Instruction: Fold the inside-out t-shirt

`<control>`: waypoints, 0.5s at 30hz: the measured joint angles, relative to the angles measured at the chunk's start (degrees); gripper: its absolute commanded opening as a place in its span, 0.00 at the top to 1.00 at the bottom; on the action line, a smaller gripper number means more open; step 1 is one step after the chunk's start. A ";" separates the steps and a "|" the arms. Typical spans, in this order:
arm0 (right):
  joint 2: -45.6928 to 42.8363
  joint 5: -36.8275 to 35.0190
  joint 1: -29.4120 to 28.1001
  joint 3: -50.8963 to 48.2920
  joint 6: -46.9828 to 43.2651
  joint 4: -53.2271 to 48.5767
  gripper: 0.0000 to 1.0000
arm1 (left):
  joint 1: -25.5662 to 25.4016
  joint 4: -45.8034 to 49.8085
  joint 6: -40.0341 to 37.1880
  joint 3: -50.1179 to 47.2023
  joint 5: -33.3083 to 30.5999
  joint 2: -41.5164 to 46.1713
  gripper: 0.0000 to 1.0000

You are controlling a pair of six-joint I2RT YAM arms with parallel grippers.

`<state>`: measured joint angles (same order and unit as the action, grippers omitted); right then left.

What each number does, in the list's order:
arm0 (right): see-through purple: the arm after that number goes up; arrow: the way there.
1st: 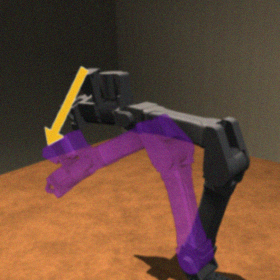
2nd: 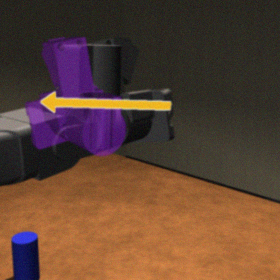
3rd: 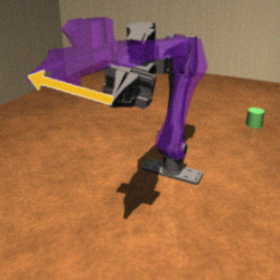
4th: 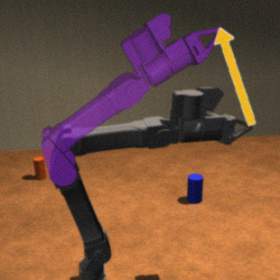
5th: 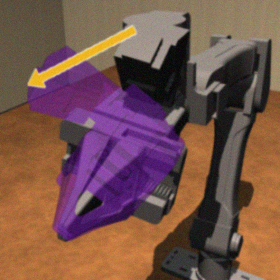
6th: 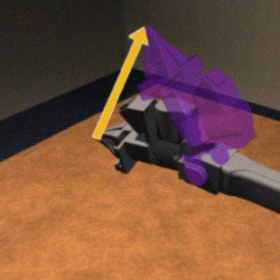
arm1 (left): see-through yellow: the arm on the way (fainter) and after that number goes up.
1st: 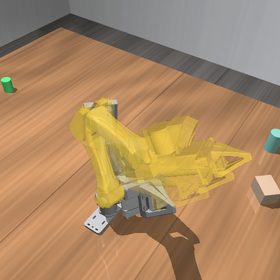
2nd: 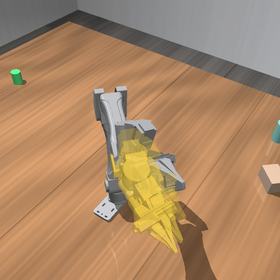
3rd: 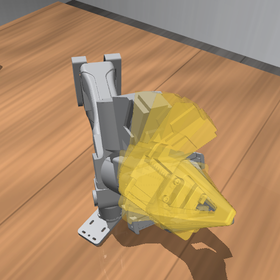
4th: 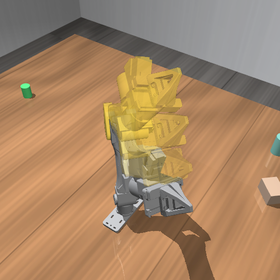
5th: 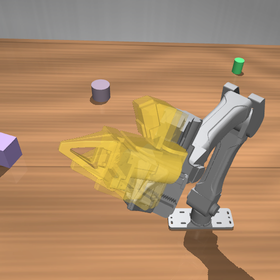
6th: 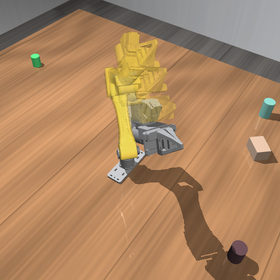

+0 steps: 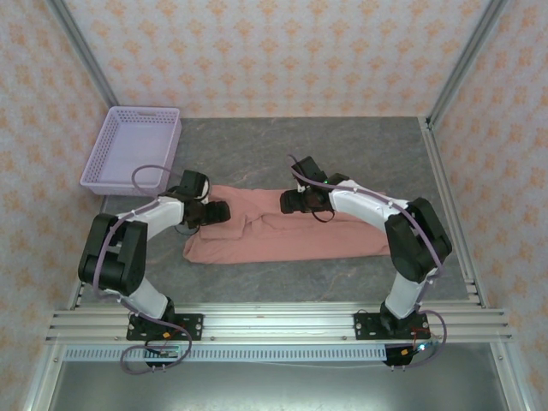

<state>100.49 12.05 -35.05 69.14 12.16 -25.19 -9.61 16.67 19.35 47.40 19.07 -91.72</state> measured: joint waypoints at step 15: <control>0.02 0.00 0.00 -0.57 0.68 0.22 0.27 | -3.54 -3.43 0.24 -0.20 3.72 -2.34 0.92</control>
<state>100.51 12.05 -35.05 68.58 12.84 -24.97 -13.15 13.23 19.59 47.20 22.79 -94.06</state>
